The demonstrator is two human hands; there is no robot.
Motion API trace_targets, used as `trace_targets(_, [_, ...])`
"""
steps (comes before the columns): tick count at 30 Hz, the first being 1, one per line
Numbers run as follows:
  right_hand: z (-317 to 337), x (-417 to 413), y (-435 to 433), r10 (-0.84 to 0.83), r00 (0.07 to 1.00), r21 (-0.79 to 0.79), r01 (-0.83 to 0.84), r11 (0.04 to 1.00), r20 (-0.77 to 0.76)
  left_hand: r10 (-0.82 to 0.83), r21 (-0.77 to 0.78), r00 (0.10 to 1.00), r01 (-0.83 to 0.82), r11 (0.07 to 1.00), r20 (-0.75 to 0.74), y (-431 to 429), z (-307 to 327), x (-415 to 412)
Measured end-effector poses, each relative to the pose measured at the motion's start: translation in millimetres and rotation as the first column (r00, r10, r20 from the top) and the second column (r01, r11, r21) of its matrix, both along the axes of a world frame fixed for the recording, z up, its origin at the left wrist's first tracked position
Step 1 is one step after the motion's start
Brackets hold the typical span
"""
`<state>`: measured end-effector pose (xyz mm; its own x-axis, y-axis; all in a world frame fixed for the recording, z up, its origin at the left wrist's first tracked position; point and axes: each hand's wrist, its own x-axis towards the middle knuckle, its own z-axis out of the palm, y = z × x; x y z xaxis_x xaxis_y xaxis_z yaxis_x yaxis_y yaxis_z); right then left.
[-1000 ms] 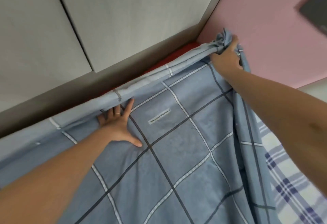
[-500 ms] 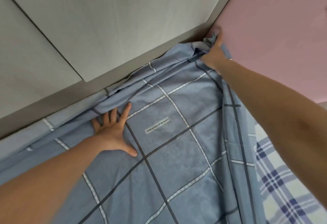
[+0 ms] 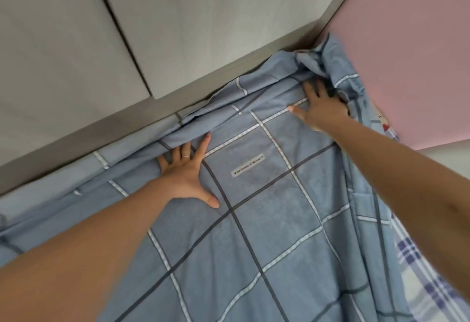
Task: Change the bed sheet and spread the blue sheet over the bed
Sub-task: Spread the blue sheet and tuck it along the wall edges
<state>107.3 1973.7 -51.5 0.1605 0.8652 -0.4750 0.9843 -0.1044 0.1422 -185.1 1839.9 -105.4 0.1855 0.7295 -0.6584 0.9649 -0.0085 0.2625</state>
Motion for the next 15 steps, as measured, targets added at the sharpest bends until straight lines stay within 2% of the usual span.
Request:
trace_targets(2, [3, -43, -29, -0.005, 0.997, 0.082, -0.001, 0.997, 0.075, -0.01, 0.014, 1.0, 0.01, 1.0, 0.024, -2, -1, -3])
trace_targets(4, [-3, -98, -77, 0.21, 0.977, 0.129, -0.212, 0.969, 0.027, 0.004, 0.06, 0.999, -0.007, 0.998, 0.052, -8, 3, -3])
trace_targets(5, [-4, -119, -103, 0.379, 0.924, 0.158, -0.368, 0.917, -0.047, 0.008, 0.157, 0.998, -0.019, 0.987, 0.068, -13, 4, 1])
trace_targets(6, [-5, -139, -133, 0.559, 0.821, 0.2, -0.532, 0.823, -0.115, 0.012, 0.306, 0.998, -0.031, 0.952, 0.063, -32, 4, 1])
trace_targets(7, [-9, -162, -162, 0.709, 0.688, 0.267, -0.662, 0.7, -0.155, 0.032, 0.478, 0.998, -0.051, 0.877, 0.048, -61, 2, -12])
trace_targets(8, [-13, -167, -179, 0.809, 0.564, 0.321, -0.744, 0.586, -0.168, 0.027, 0.604, 0.995, -0.08, 0.793, 0.097, -92, 0, -16])
trace_targets(9, [-18, -160, -188, 0.876, 0.453, 0.317, -0.817, 0.483, -0.166, -0.007, 0.682, 0.988, -0.101, 0.724, 0.153, -127, -5, -21])
trace_targets(10, [-29, -158, -198, 0.926, 0.353, 0.269, -0.886, 0.377, -0.134, -0.027, 0.683, 0.987, -0.09, 0.725, 0.159, -175, -4, -43])
trace_targets(11, [-36, -145, -202, 0.932, 0.349, 0.188, -0.913, 0.362, -0.098, -0.044, 0.678, 0.99, -0.06, 0.732, 0.134, -216, -3, -61])
trace_targets(12, [-39, -129, -200, 0.888, 0.455, 0.096, -0.883, 0.46, -0.066, -0.056, 0.679, 0.995, -0.019, 0.734, 0.088, -248, -5, -82])
trace_targets(13, [-41, -127, -202, 0.787, 0.615, 0.044, -0.786, 0.616, -0.037, -0.043, 0.667, 0.999, 0.014, 0.745, 0.027, -286, -7, -110])
trace_targets(14, [-39, -121, -200, 0.6, 0.8, -0.025, -0.6, 0.8, 0.007, -0.038, 0.654, 0.999, 0.03, 0.756, -0.002, -310, -6, -135])
trace_targets(15, [-35, -118, -198, 0.373, 0.927, -0.075, -0.369, 0.926, 0.039, -0.025, 0.641, 1.0, 0.022, 0.767, -0.005, -328, -5, -156])
